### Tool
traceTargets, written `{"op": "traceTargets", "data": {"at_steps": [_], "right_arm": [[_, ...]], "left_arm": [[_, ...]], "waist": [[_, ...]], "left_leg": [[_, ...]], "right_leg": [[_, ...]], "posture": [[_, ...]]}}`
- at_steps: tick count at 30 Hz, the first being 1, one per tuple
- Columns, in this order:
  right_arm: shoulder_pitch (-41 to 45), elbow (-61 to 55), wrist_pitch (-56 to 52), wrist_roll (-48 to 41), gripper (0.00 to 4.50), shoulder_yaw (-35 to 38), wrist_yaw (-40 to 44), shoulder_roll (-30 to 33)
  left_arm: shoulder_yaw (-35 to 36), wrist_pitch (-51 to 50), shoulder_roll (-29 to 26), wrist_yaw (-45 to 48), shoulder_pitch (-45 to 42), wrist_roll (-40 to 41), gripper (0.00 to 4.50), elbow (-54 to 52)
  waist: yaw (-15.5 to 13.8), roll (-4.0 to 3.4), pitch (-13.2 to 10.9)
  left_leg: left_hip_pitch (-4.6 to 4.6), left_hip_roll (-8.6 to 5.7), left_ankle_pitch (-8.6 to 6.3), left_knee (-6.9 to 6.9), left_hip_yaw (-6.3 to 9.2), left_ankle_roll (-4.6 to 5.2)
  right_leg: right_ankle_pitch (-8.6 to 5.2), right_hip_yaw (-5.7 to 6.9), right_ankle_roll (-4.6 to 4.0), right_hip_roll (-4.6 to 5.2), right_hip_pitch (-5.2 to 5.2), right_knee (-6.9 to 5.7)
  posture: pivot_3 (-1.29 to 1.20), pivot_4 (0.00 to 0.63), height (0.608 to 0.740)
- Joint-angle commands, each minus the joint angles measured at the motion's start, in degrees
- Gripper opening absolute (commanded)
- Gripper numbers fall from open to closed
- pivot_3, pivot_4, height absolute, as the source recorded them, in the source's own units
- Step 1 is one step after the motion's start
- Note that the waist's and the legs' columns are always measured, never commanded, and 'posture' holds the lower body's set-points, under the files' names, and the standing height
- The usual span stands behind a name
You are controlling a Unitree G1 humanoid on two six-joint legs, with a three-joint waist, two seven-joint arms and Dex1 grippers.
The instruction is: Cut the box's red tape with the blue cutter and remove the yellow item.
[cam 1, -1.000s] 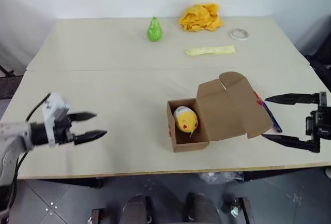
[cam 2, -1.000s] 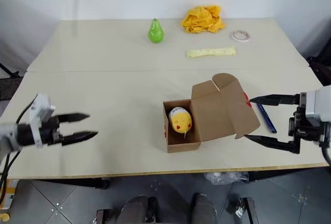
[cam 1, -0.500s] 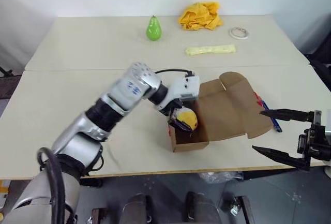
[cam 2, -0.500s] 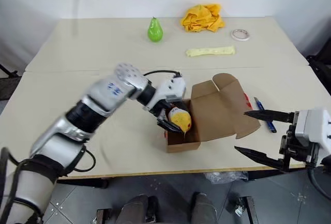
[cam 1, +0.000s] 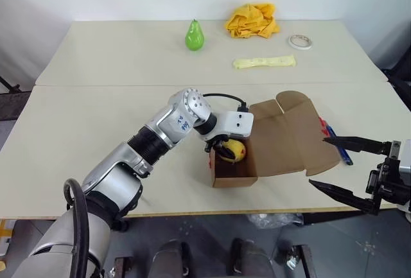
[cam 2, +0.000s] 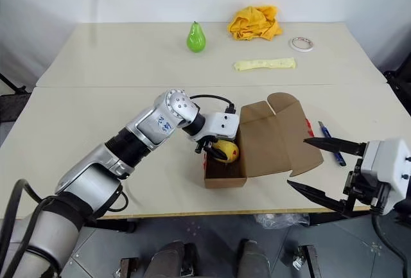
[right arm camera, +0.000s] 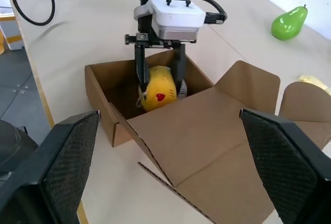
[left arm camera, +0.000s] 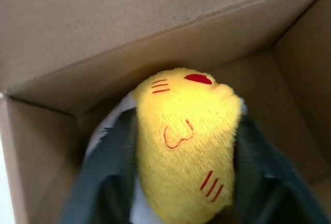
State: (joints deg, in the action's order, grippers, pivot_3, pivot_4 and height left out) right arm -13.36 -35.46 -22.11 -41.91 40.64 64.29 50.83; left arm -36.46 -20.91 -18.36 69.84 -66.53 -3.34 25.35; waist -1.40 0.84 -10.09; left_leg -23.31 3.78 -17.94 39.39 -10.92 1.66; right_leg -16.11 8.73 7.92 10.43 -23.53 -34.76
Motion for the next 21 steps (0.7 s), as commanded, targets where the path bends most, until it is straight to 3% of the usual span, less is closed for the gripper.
{"op": "traceTargets", "data": {"at_steps": [1, 5, 8, 12, 16, 21], "right_arm": [[2.17, 0.59, 1.83, -0.05, 4.50, -1.40, -0.90, -0.07], [4.99, 1.44, 1.54, -1.29, 4.50, -4.45, -2.21, -0.88], [7.67, 1.42, 0.17, -4.14, 4.50, -7.93, -3.52, -2.06], [13.11, 2.04, -0.83, -6.34, 4.50, -15.18, -4.76, -4.43], [22.10, 7.47, 2.26, -2.35, 4.50, -26.58, -2.81, -9.64], [29.55, 15.21, 6.66, 3.45, 4.50, -35.71, 1.44, -13.70]], "left_arm": [[7.59, -0.77, 2.39, 0.53, -0.74, 5.12, 0.90, 0.19], [19.10, -2.77, 4.05, 0.92, 0.54, 14.37, 0.08, -0.45], [31.08, -2.50, 3.39, -2.78, 3.44, 22.12, 0.06, -2.48], [43.60, 1.42, -2.99, -13.13, 11.40, 23.53, 0.06, -5.59], [59.03, 1.85, -11.77, -23.01, 30.70, 24.08, 0.06, -15.31], [66.72, 0.92, -15.04, -28.12, 54.97, 23.28, 0.06, -28.80]], "waist": [[0.04, 0.00, 0.00], [0.00, 0.00, 0.00], [0.40, 0.00, 0.00], [1.87, -0.03, 0.01], [3.52, -0.05, 0.02], [2.73, 0.08, -0.04]], "left_leg": [[-0.01, 0.00, 0.00, 0.03, 0.00, 0.00], [-0.14, 0.02, -0.02, 0.20, 0.11, 0.04], [-0.12, 0.06, -0.02, 0.25, 0.12, 0.03], [0.02, 0.06, 0.00, 0.24, 0.17, 0.00], [0.20, 0.03, 0.01, 0.17, 0.26, -0.05], [0.11, -0.05, -0.07, 0.17, 0.46, -0.08]], "right_leg": [[0.00, 0.00, 0.00, 0.00, 0.00, -0.02], [0.00, 0.08, 0.00, 0.02, -0.01, -0.10], [0.00, 0.09, 0.00, 0.01, -0.02, -0.23], [0.00, 0.01, 0.00, 0.00, 0.01, -0.38], [0.00, -0.10, 0.00, -0.03, 0.03, -0.50], [0.00, -0.04, 0.01, 0.02, -0.06, -0.69]], "posture": [[0.00, 0.150, 0.740], [0.00, 0.150, 0.740], [0.00, 0.150, 0.740], [0.00, 0.150, 0.740], [0.00, 0.150, 0.740], [0.00, 0.150, 0.740]]}}
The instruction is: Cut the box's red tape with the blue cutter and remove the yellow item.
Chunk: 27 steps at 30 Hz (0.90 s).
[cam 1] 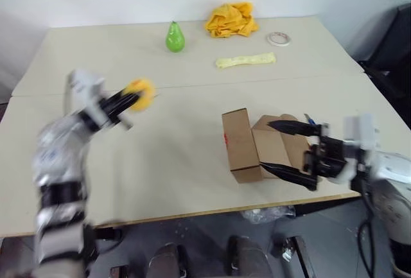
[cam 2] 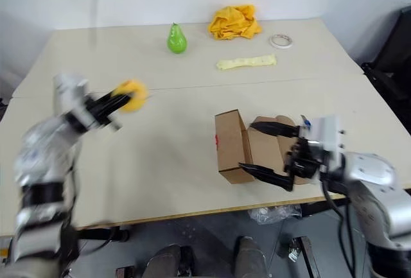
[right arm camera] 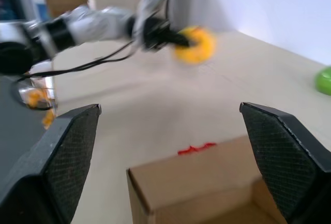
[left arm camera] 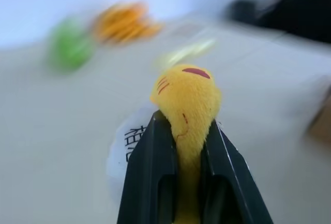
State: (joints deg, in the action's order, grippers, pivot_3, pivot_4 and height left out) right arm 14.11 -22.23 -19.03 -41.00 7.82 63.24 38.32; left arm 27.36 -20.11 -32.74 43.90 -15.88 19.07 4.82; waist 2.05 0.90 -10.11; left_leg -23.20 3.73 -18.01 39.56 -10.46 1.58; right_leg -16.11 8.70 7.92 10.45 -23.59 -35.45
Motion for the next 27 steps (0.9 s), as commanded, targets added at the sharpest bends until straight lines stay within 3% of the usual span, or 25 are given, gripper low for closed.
{"op": "traceTargets", "data": {"at_steps": [1, 3, 9, 15, 16, 18, 22, 27], "right_arm": [[3.01, 3.42, 5.29, 3.96, 4.50, -4.26, 3.36, -2.06], [4.53, 5.86, 7.00, 5.23, 4.50, -5.79, 4.00, -3.75], [8.05, 12.50, 12.06, 8.57, 4.50, -5.69, 2.38, -7.40], [7.40, 13.27, 12.81, 8.56, 4.50, -5.38, 2.81, -6.76], [7.05, 12.48, 12.02, 7.83, 4.50, -4.64, 3.45, -5.53], [6.23, 11.15, 11.02, 6.70, 4.50, -3.19, 4.74, -3.23], [3.22, 8.87, 8.39, 3.84, 4.50, 0.51, 6.95, 2.15], [-3.95, 8.91, 9.99, 5.38, 4.50, 6.68, 8.16, 7.17]], "left_arm": [[3.73, -0.12, -0.50, -2.96, 7.27, 1.21, 0.06, -9.80], [4.00, 0.38, -0.27, -3.87, 11.98, 0.84, 0.06, -10.88], [4.06, -6.28, 0.28, -9.05, 14.18, 3.93, 2.02, -15.46], [5.83, -7.39, -4.07, -2.79, 16.06, 9.79, 3.84, -19.19], [8.96, -9.16, -5.89, -0.48, 17.77, 12.56, 4.14, -19.54], [13.93, -11.38, -8.91, 3.00, 21.65, 15.76, 4.14, -20.07], [20.92, -9.24, -13.05, 10.90, 33.57, 14.82, 4.14, -19.63], [24.16, 0.26, -8.63, 12.12, 43.35, 10.25, 4.14, -21.08]], "waist": [[-1.39, 0.03, -0.01], [-2.44, 0.04, 0.00], [-2.80, 0.01, 0.01], [-1.71, -0.02, 0.01], [-1.45, -0.03, 0.01], [-0.88, -0.04, 0.00], [-0.27, -0.06, -0.01], [-0.69, -0.05, -0.01]], "left_leg": [[-0.04, -0.02, -0.01, 0.08, 0.08, 0.02], [-0.13, -0.01, -0.07, 0.32, 0.33, 0.02], [-0.10, 0.01, -0.07, 0.41, 0.26, 0.00], [-0.10, 0.09, -0.08, 0.30, 0.23, -0.14], [-0.10, 0.10, -0.09, 0.29, 0.23, -0.15], [-0.09, 0.13, -0.11, 0.23, 0.13, -0.17], [-0.01, 0.14, -0.14, 0.00, -0.01, -0.21], [0.03, 0.18, -0.15, -0.06, -0.13, -0.21]], "right_leg": [[0.00, 0.00, 0.00, 0.01, 0.06, -0.01], [-0.01, 0.05, -0.01, 0.00, 0.20, 0.02], [-0.02, 0.03, -0.05, 0.03, 0.20, -0.03], [-0.05, 0.07, -0.11, -0.07, 0.05, -0.19], [-0.06, 0.08, -0.11, -0.08, 0.04, -0.19], [-0.07, 0.08, -0.13, -0.09, -0.02, -0.14], [-0.08, 0.10, -0.15, -0.08, -0.10, -0.05], [-0.15, 0.14, -0.26, -0.08, -0.01, 0.45]], "posture": [[0.00, 0.150, 0.740], [0.00, 0.150, 0.740], [0.00, 0.150, 0.740], [0.00, 0.150, 0.740], [0.00, 0.150, 0.740], [0.00, 0.150, 0.740], [0.00, 0.150, 0.740], [0.00, 0.150, 0.740]]}}
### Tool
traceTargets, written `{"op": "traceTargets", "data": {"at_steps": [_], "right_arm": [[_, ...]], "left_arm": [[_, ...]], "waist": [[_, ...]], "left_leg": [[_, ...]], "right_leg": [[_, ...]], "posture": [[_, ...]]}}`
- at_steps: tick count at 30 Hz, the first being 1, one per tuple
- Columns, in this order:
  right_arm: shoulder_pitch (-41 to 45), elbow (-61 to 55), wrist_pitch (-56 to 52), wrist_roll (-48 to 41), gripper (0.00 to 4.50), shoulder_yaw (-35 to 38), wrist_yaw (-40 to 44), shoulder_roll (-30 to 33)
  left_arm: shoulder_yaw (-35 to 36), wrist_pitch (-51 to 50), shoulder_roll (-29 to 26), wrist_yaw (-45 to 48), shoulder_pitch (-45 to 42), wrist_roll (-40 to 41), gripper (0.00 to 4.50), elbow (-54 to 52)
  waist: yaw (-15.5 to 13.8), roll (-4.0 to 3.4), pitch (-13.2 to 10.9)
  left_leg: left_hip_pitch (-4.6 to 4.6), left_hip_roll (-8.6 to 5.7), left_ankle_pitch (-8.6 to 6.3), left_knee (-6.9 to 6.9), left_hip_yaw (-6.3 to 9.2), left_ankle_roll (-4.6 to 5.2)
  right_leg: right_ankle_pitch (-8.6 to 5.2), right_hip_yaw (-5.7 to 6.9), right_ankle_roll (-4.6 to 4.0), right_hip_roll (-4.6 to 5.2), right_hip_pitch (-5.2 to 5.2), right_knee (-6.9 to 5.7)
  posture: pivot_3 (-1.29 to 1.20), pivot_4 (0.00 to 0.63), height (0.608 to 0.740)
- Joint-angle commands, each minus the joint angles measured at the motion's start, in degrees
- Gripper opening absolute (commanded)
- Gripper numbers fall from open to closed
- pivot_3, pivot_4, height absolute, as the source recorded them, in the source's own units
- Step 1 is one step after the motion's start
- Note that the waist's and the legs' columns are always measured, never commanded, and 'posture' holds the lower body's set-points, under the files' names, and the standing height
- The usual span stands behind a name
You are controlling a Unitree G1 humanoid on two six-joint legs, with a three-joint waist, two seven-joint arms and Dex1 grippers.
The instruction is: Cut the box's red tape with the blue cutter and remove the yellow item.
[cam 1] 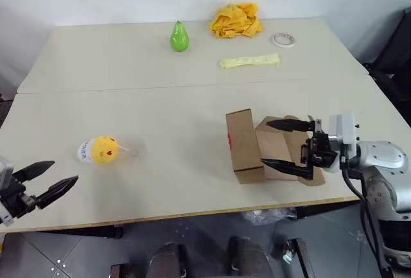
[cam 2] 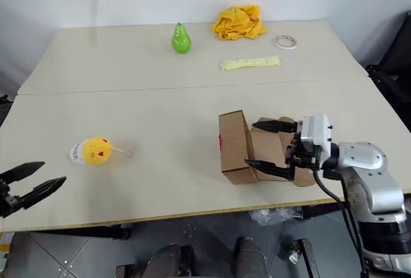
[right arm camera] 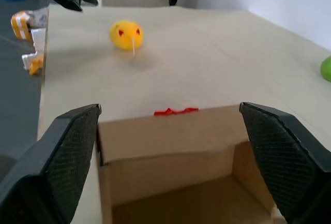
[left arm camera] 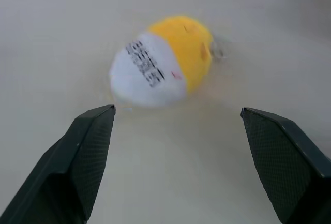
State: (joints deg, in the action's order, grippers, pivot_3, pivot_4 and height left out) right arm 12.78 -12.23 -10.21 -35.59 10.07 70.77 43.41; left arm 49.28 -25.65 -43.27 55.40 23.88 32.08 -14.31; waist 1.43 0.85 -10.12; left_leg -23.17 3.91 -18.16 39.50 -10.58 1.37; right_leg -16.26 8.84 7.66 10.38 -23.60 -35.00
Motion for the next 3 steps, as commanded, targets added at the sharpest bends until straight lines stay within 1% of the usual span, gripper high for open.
{"op": "traceTargets", "data": {"at_steps": [1, 3], "right_arm": [[-3.96, -0.98, 1.79, 0.69, 4.50, 5.77, -0.04, 2.65], [-6.20, 0.35, 3.73, 2.69, 4.50, 8.95, -2.02, 3.09]], "left_arm": [[2.39, 6.47, 2.90, -0.09, 4.37, -2.89, 4.14, -2.01], [2.76, 6.15, 5.60, -4.37, 2.77, -1.48, 4.14, -2.14]], "waist": [[-0.16, 0.00, 0.00], [-0.20, 0.01, 0.00]], "left_leg": [[0.01, -0.04, -0.03, 0.00, 0.00, 0.03], [0.00, -0.05, -0.04, 0.01, -0.02, 0.04]], "right_leg": [[0.00, 0.00, 0.00, 0.04, 0.03, 0.06], [0.00, -0.01, 0.00, 0.06, 0.03, 0.14]], "posture": [[0.00, 0.150, 0.740], [0.00, 0.150, 0.740]]}}
